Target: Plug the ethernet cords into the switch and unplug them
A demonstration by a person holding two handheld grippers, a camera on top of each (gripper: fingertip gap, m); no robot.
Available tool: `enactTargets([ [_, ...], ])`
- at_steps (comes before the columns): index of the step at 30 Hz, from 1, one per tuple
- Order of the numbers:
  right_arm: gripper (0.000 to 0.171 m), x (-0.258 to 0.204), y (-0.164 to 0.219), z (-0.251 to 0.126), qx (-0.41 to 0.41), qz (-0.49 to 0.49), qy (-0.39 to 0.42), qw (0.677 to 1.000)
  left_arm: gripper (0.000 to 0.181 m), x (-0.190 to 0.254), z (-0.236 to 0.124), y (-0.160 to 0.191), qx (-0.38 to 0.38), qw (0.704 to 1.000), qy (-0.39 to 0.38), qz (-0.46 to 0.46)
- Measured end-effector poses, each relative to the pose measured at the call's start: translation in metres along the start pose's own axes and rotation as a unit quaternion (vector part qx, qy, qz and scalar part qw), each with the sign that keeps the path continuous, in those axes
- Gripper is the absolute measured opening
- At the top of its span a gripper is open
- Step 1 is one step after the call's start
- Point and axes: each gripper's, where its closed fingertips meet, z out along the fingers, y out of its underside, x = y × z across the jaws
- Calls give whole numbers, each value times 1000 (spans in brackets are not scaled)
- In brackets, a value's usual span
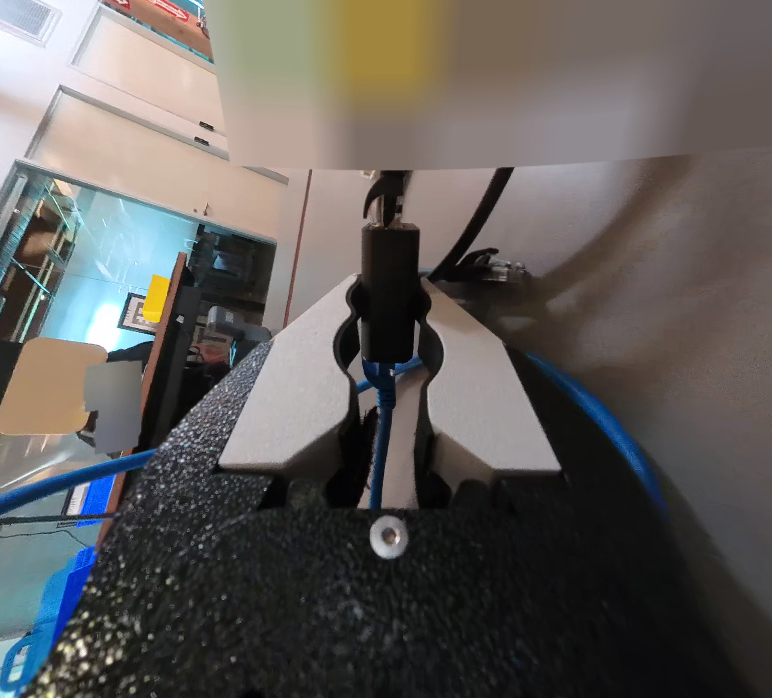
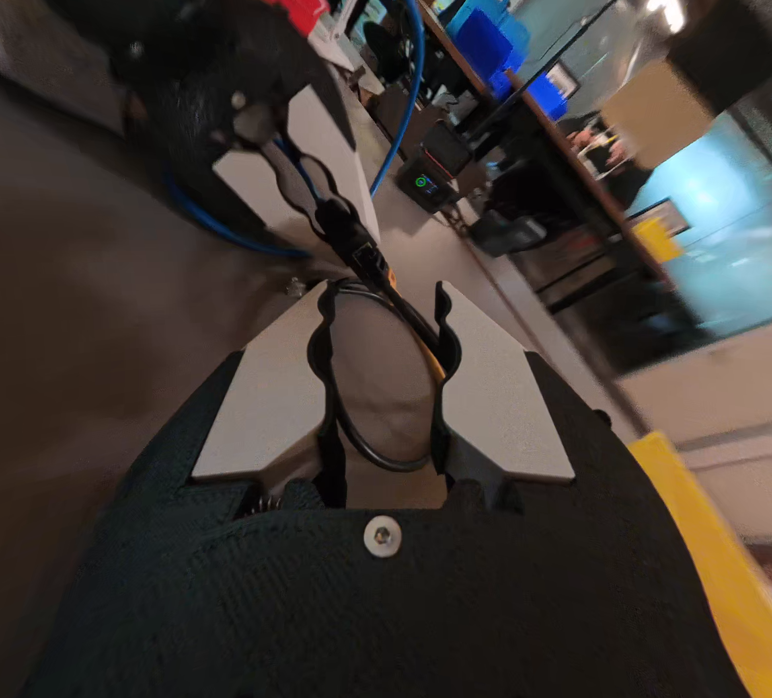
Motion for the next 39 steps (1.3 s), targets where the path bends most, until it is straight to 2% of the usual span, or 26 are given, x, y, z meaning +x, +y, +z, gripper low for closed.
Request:
enactTargets([
  [3, 66, -14, 9, 15, -54, -96, -7, 994, 22, 4, -2, -3, 17, 1000, 5, 19],
  [8, 65, -18, 15, 40, -113, -181, -25, 977, 21, 15, -7, -20, 55, 995, 7, 82],
  [11, 55, -20, 21, 47, -136, -222, -39, 965, 21, 13, -13, -29, 90, 994, 6, 64],
  [14, 22, -18, 22, 46, -133, -239, -33, 961, 22, 11, -17, -34, 115, 993, 14, 29],
  [15, 22, -17, 24, 46, -136, -230, -35, 963, 23, 10, -17, -36, 122, 992, 11, 23],
  [18, 22, -2, 33, 44, -159, -195, -16, 968, 45, -6, -25, -51, 167, 985, -36, -6],
  [20, 22, 15, 36, 42, -164, -163, 11, 973, 66, -22, -32, -62, 197, 977, -71, -48],
  [22, 21, 36, 33, 40, -159, -128, 35, 978, 75, -35, -43, -75, 230, 965, -107, -74],
  [24, 21, 59, 28, 39, -155, -104, 59, 981, 84, -32, -54, -94, 268, 955, -115, -57],
  [27, 22, 96, 23, 38, -148, -54, 103, 982, 83, -7, -59, -114, 291, 954, -75, -18],
  [30, 21, 135, 13, 34, -116, 34, 129, 984, 80, -1, -59, -116, 291, 955, -57, -28],
  [33, 22, 178, -15, 20, -59, 98, 146, 983, 76, -14, -55, -100, 274, 956, -58, -85],
  [39, 22, 282, -95, -36, 41, 123, 187, 974, 71, -50, -51, -63, 244, 940, -96, -218],
])
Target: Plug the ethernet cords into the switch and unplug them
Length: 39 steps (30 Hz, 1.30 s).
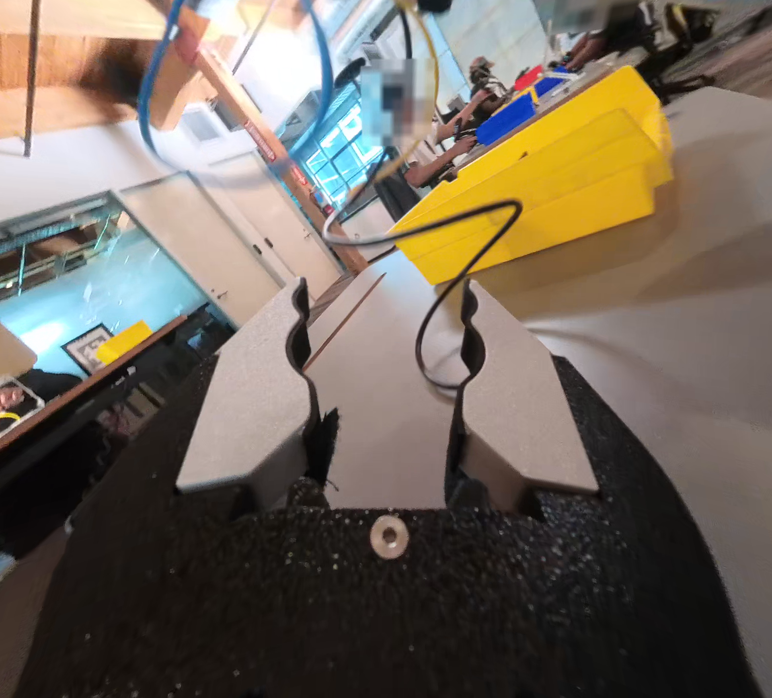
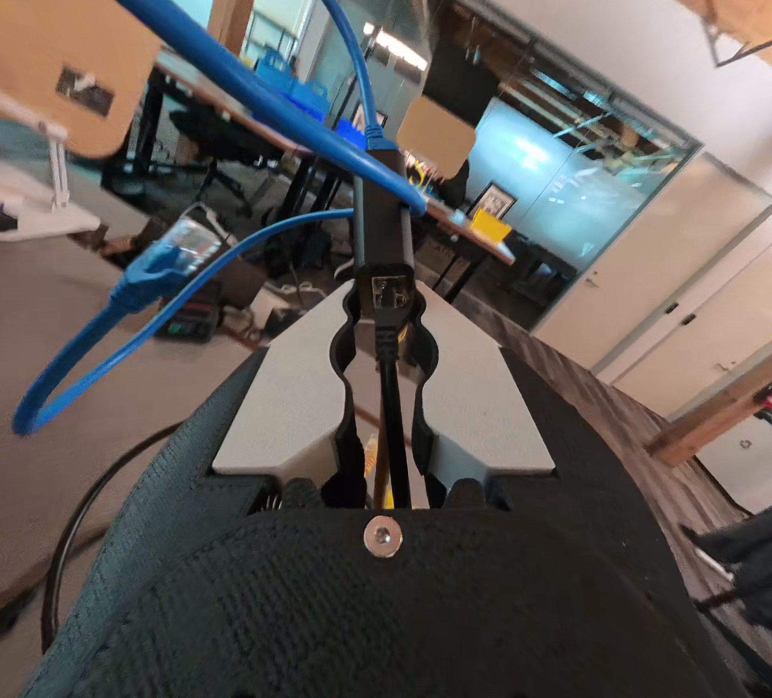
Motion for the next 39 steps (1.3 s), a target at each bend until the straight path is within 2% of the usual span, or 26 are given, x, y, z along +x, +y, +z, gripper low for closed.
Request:
enactTargets([
  [7, 22, 107, -110, -24, 66, -31, 73, 995, 70, -22, -2, 12, -18, 998, -40, -47],
  [9, 21, 131, -126, -29, 71, -42, 87, 993, 69, -24, -3, 13, -18, 998, -44, -52],
  [12, 21, 167, -125, -34, 60, -78, 119, 988, 69, -28, -4, 16, -24, 997, -50, -56],
  [18, 21, 223, -64, -38, 29, -73, 151, 985, 69, -32, -5, 18, -25, 996, -53, -67],
  [22, 21, 229, -4, -41, 18, -23, 158, 987, 69, -34, -5, 20, -29, 996, -53, -72],
  [28, 21, 189, 78, -44, 6, 20, 139, 990, 69, -35, -5, 22, -31, 995, -50, -75],
  [33, 21, 138, 133, -42, -19, 41, 86, 995, 69, -34, -6, 22, -32, 996, -48, -73],
  [36, 21, 112, 165, -42, -49, 52, 31, 997, 68, -34, -6, 22, -32, 996, -47, -73],
  [39, 22, 88, 202, -44, -110, 101, -61, 987, 68, -35, -7, 23, -33, 996, -46, -74],
])
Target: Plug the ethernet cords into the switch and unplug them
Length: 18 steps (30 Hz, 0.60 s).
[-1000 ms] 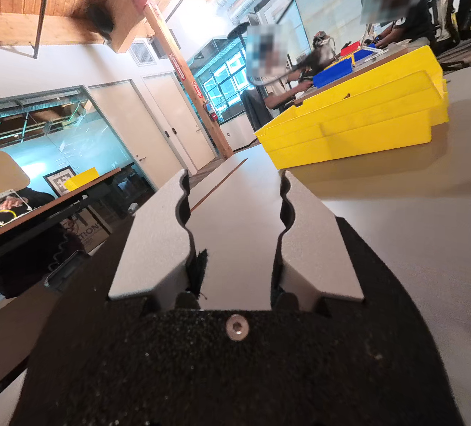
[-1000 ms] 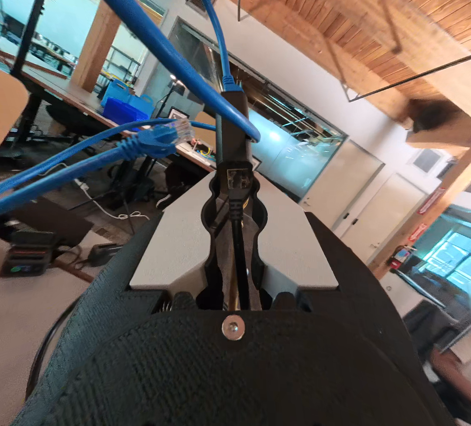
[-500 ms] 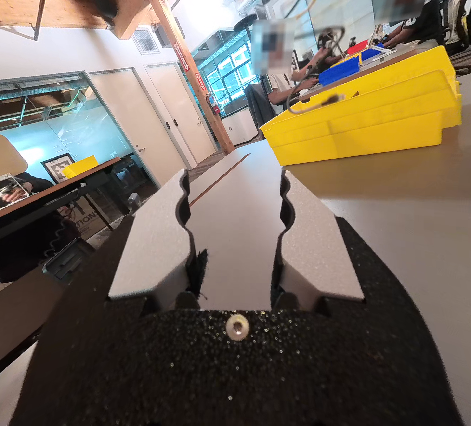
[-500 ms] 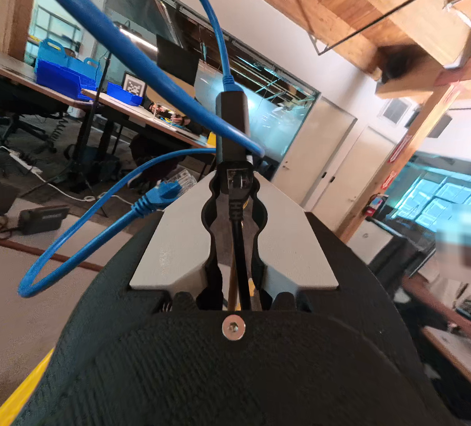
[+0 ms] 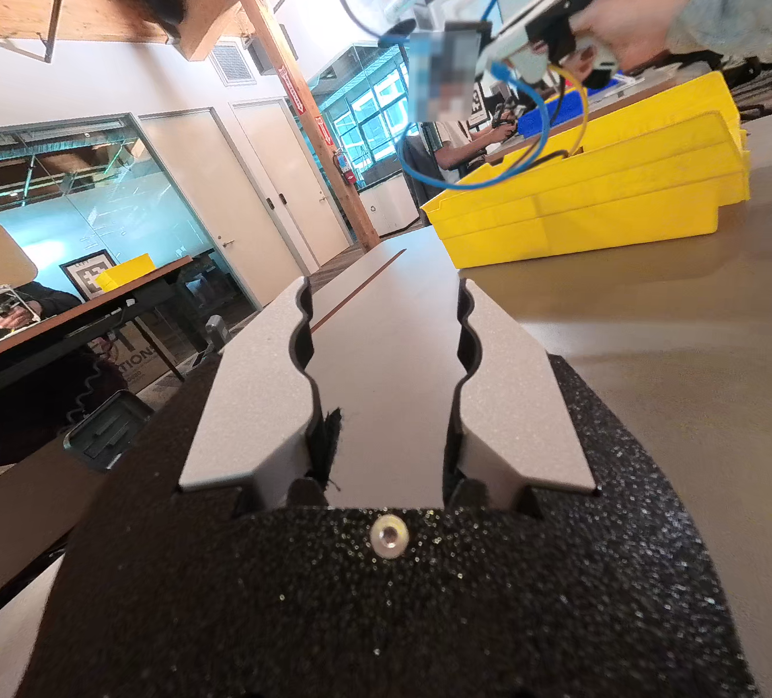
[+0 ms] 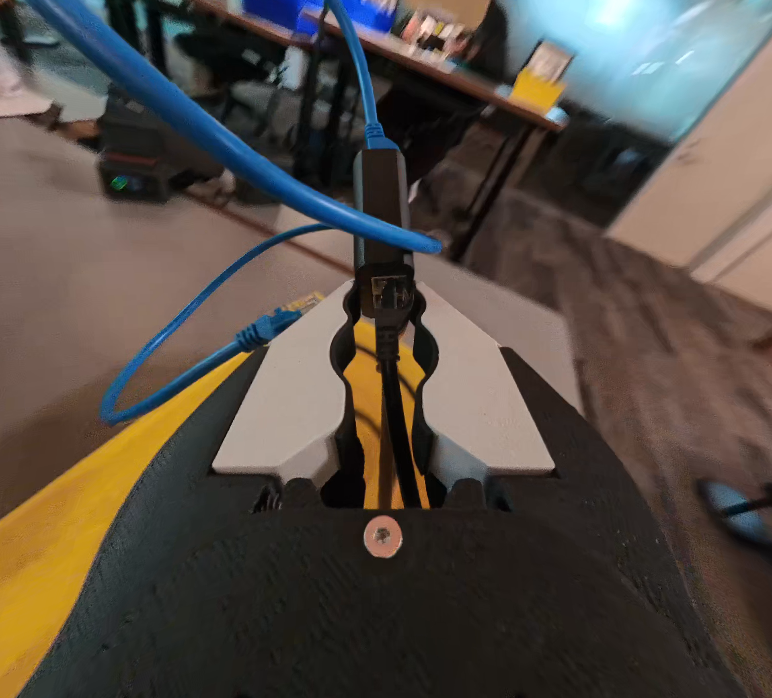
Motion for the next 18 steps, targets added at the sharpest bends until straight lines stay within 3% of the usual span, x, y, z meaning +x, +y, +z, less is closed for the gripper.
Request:
enactTargets([
  [7, 21, -9, 79, 7, -204, 42, -97, 973, 67, 0, 1, 2, -3, 1000, 3, -1],
  [11, 22, -17, 121, 11, -326, 38, -130, 936, 66, 0, 0, 3, -4, 1000, 6, -3],
  [18, 22, -21, 148, 19, -412, 50, -145, 898, 65, 1, 1, 6, -7, 1000, 10, -3],
])
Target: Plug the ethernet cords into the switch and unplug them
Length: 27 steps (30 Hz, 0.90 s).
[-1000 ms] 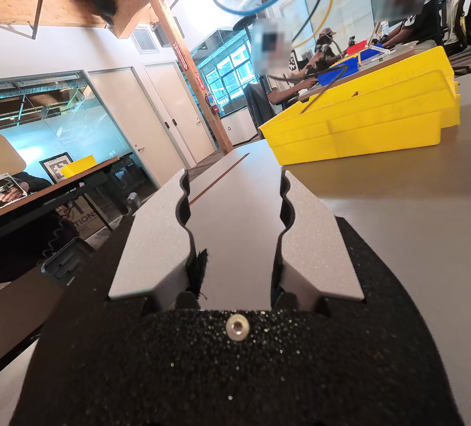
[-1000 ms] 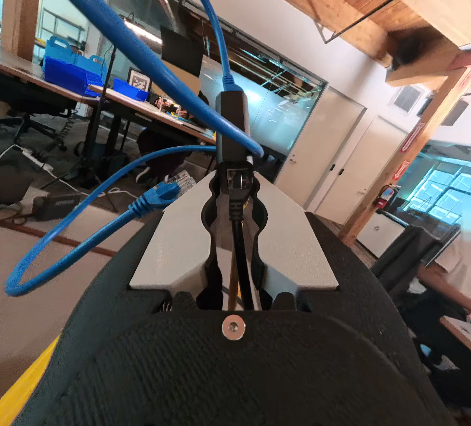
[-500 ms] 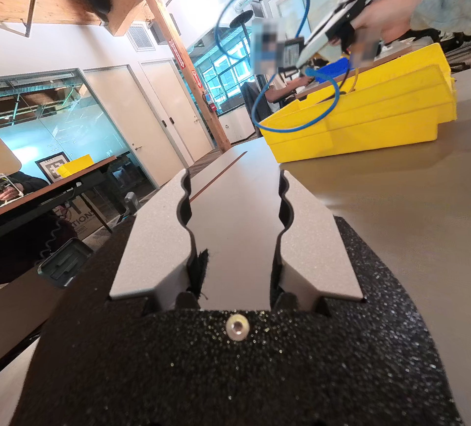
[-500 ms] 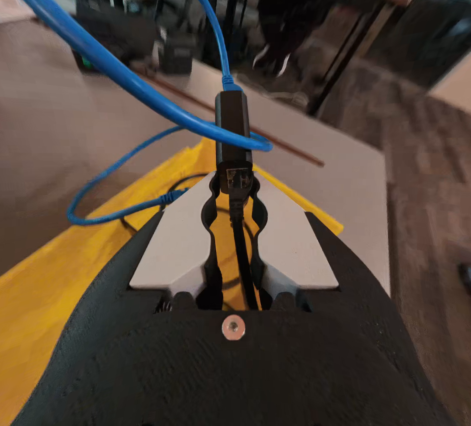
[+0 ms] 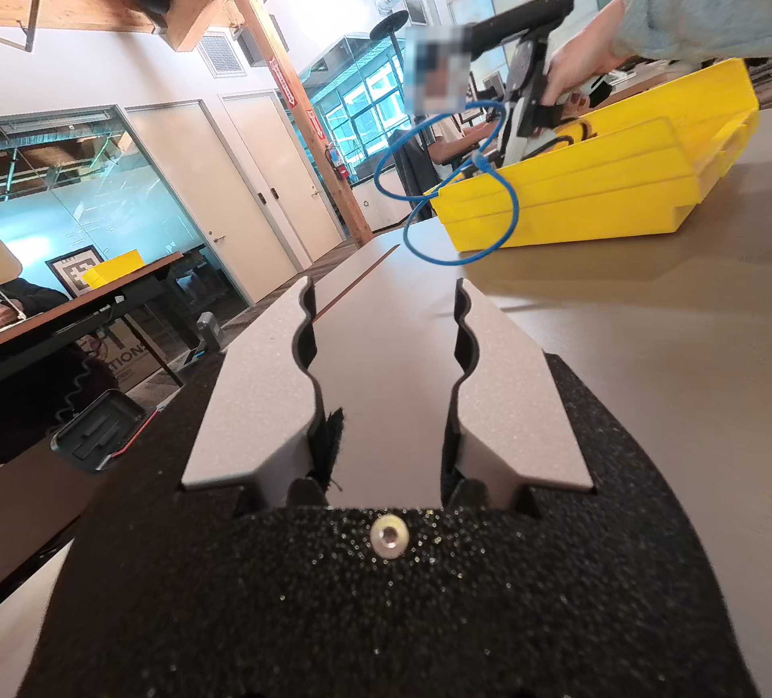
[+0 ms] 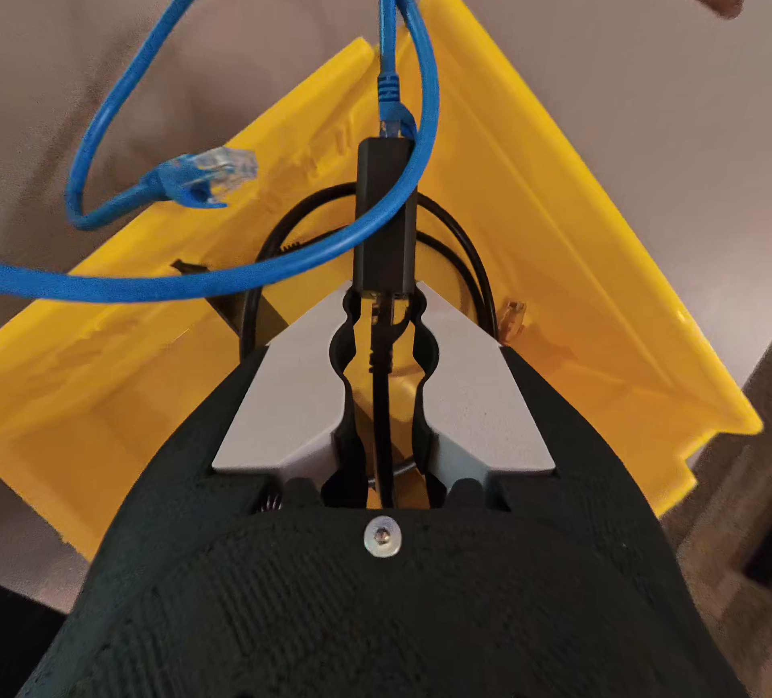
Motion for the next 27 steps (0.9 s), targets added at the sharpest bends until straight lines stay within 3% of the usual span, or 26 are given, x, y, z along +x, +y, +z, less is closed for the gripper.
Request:
enactTargets([
  [9, 21, 0, 11, 18, -120, -36, 33, 992, 64, 2, 1, 2, -4, 1000, 3, 7],
  [11, 33, 0, 12, 7, -131, -18, 30, 991, 64, 2, 1, 3, -6, 1000, 3, 7],
  [16, 90, 9, 16, -40, -96, 75, 4, 993, 72, -1, 2, 4, -8, 1000, -5, 1],
  [18, 112, 14, 17, -65, -57, 111, -1, 992, 76, -2, 2, 5, -10, 1000, -6, -1],
  [20, 122, 19, 15, -91, 6, 139, 7, 990, 82, -3, 3, 6, -13, 1000, -10, -2],
  [24, 144, 30, 24, -138, 142, 176, 104, 969, 111, -4, 4, 10, -38, 999, -19, -2],
  [27, 154, 24, 60, -148, 164, 183, 197, 949, 137, -3, 6, 7, -77, 996, -28, -18],
])
